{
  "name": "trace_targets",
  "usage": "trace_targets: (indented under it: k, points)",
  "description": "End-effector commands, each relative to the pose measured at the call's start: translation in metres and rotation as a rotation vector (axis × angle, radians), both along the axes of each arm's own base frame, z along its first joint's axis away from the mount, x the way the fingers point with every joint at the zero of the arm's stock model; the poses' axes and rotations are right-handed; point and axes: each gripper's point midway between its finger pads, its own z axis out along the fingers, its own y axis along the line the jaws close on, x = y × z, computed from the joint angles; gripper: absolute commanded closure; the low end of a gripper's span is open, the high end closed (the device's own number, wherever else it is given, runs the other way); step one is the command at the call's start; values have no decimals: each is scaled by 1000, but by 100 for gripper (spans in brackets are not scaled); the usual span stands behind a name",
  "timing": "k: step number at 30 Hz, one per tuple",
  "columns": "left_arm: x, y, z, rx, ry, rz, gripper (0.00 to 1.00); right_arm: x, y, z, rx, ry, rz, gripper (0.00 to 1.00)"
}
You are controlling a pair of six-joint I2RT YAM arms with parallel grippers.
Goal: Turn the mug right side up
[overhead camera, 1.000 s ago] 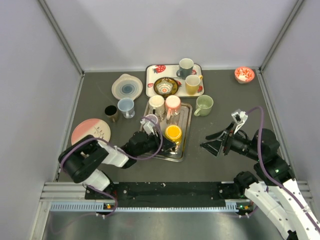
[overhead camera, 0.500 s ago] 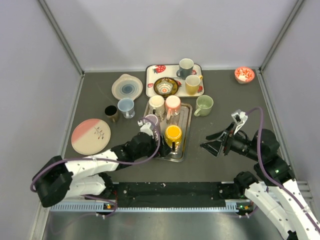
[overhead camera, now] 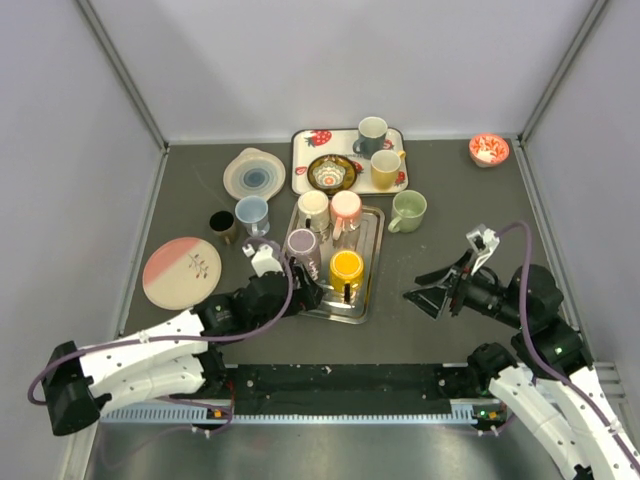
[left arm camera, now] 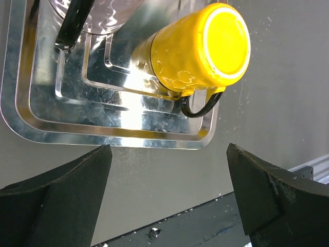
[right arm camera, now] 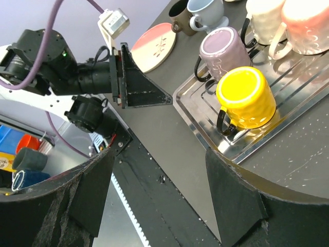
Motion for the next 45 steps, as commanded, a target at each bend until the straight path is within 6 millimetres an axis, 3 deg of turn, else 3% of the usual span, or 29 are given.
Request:
trace_targets:
  k: [1,2,3,5,7,16,18,19,20,21,22,23,24,25,26,30,34,39,45]
  points:
    - [3,6,14,82,-5,34,1,1,-3,-2,-14,-26,-15,27]
    - [4,5,17,72,11,56,1,2,-3,-4,-15,-24,-16,27]
    - [3,11,7,114,45,87,1,1,-3,-4,-14,-25,-15,27]
    - [11,27,-2,61,110,315,1,1,-4,-4,-13,-24,-15,27]
    - [10,40,-10,71,147,418,4,1,-4,-5,-14,-25,-15,27]
    - [4,-5,23,-7,4,33,1,1,-6,-10,-28,-23,-25,27]
    - [5,-6,16,80,9,0,1,3,-6,-12,-33,-16,-33,28]
    - [9,-13,27,98,9,-15,1,4,-6,-14,-36,-15,-38,28]
    - [9,-16,24,159,17,-49,1,5,-7,-15,-39,-13,-41,28]
    - [3,-17,-3,290,90,-90,1,7,-7,-16,-43,-6,-46,27]
    - [8,-29,7,313,86,-117,1,7,-6,-18,-47,1,-45,28]
    - [7,-32,0,367,107,-140,2,7,-6,-18,-48,2,-45,28]
    - [2,-31,-23,471,169,-156,3,8,-5,-19,-48,4,-42,28]
    - [5,-41,-19,480,166,-165,3,8,-6,-18,-48,1,-42,28]
    - [5,-42,-30,524,180,-170,3,7,-6,-18,-48,1,-41,28]
    - [10,-59,-24,487,127,-174,5,7,-7,-15,-49,-6,-48,28]
    - [21,-61,-20,511,107,-130,10,8,-7,-17,-56,-8,-48,28]
    - [31,-64,-28,561,125,-67,23,9,-7,-21,-65,-5,-46,28]
    - [42,-79,-34,537,150,-33,29,8,-7,-20,-62,-10,-48,28]
